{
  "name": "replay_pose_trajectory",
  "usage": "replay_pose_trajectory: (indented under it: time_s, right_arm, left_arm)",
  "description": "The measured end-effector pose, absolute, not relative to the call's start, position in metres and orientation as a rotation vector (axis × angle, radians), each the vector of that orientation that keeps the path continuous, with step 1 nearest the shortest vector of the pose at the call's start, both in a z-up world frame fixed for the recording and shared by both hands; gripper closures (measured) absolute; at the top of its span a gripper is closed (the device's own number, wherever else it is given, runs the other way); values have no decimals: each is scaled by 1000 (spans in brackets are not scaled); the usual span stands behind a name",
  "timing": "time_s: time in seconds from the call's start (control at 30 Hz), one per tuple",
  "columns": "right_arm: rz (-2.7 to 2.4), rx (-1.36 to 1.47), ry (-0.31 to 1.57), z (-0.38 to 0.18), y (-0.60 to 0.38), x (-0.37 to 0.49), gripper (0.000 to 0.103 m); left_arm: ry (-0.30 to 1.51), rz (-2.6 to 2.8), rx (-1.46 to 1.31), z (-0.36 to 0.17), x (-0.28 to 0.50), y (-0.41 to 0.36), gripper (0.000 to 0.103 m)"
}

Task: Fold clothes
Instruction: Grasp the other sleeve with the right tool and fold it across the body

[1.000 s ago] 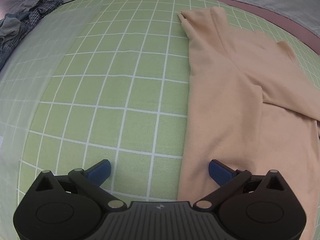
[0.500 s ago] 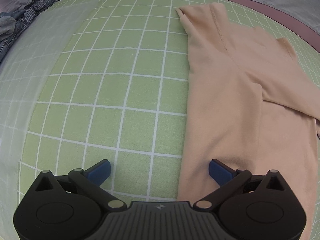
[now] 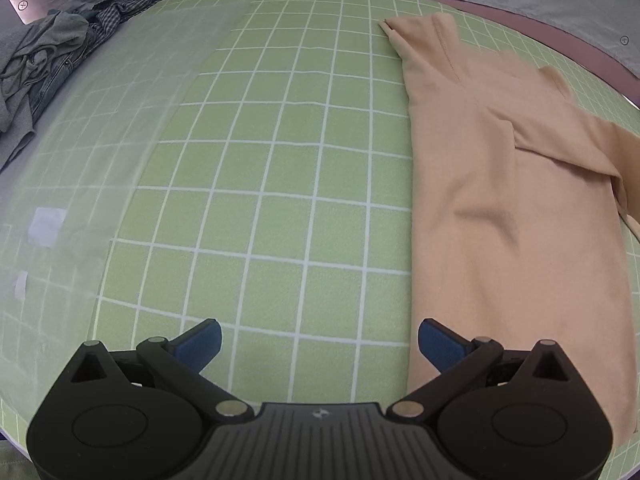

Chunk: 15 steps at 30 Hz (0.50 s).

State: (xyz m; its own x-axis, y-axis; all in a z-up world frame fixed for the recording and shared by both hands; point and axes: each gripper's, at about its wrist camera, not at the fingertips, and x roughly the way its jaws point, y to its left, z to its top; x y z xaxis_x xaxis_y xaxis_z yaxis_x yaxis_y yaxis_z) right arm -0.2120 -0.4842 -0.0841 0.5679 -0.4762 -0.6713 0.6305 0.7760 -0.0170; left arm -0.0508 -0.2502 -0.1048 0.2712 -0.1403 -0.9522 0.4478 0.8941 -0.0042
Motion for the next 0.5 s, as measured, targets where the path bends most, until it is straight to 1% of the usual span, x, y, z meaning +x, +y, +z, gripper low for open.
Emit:
replay_pose_trajectory:
  time_s: [0.23,0.4,0.5]
  right_arm:
    - [-543,201,820,-98,-418,-214,94]
    - [-527,242,873,-107,-403,-221,96]
    - [-522,266,888,-109,-399,-226,91]
  left_arm:
    - [1265,-408,324,-107,-75,-211,0]
    - [1269,-408,330,-104,-88,-192,0]
    - [1262,-410,329,-101,-94,-189,0]
